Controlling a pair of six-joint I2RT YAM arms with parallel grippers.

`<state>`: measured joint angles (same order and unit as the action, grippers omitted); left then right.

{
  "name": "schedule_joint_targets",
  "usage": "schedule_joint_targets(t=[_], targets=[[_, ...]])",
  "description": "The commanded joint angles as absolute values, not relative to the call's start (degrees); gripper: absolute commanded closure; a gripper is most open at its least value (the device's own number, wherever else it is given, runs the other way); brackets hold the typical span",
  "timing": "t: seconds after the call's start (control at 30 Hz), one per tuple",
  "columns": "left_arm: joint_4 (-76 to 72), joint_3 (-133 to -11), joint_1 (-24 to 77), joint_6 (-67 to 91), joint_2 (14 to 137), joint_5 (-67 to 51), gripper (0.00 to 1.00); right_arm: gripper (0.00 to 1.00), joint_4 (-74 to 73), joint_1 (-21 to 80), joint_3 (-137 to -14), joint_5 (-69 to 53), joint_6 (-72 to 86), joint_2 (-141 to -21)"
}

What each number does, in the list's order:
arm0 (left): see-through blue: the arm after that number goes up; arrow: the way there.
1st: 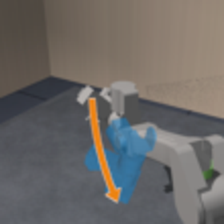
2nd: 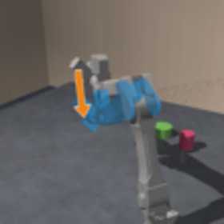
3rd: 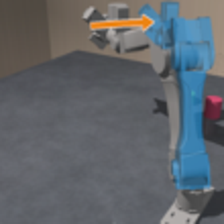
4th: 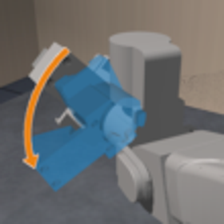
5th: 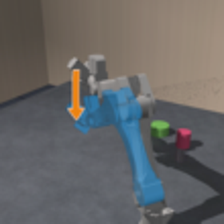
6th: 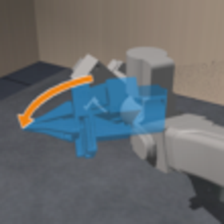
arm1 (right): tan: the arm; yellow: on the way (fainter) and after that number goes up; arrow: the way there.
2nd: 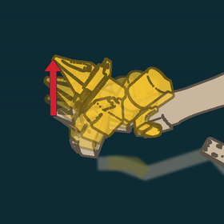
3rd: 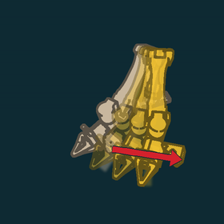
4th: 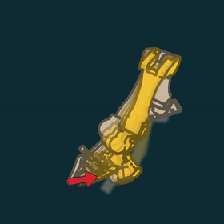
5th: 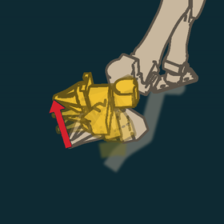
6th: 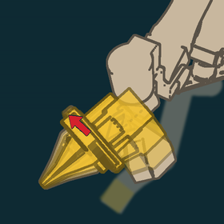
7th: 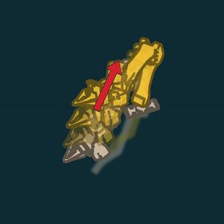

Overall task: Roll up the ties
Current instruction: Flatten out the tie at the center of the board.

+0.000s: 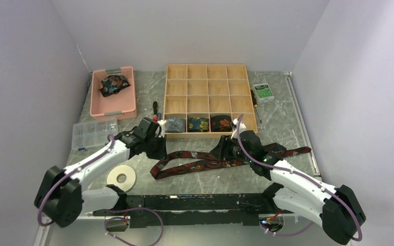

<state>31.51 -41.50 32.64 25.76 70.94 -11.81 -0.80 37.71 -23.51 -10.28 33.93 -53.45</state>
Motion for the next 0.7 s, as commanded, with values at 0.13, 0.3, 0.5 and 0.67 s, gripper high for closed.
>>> schedule_joint_targets(t=[0.13,0.3,0.5,0.67], targets=[[33.3,-41.2,33.9,26.3,62.1,-13.6,0.67,0.41,-1.1,38.0,-22.7,-7.8,34.7,-51.5],[35.8,-44.4,33.9,27.4,70.0,-4.9,0.06,0.41,-0.2,38.0,-21.9,-8.9,35.3,-51.1],[31.6,-43.0,33.7,26.3,73.5,-1.2,0.06,0.41,-1.0,38.0,-21.4,-8.9,35.0,-49.1],[29.6,-43.4,33.7,24.7,79.2,-3.5,0.23,0.42,-0.2,38.1,-21.4,-10.0,35.0,-49.7]])
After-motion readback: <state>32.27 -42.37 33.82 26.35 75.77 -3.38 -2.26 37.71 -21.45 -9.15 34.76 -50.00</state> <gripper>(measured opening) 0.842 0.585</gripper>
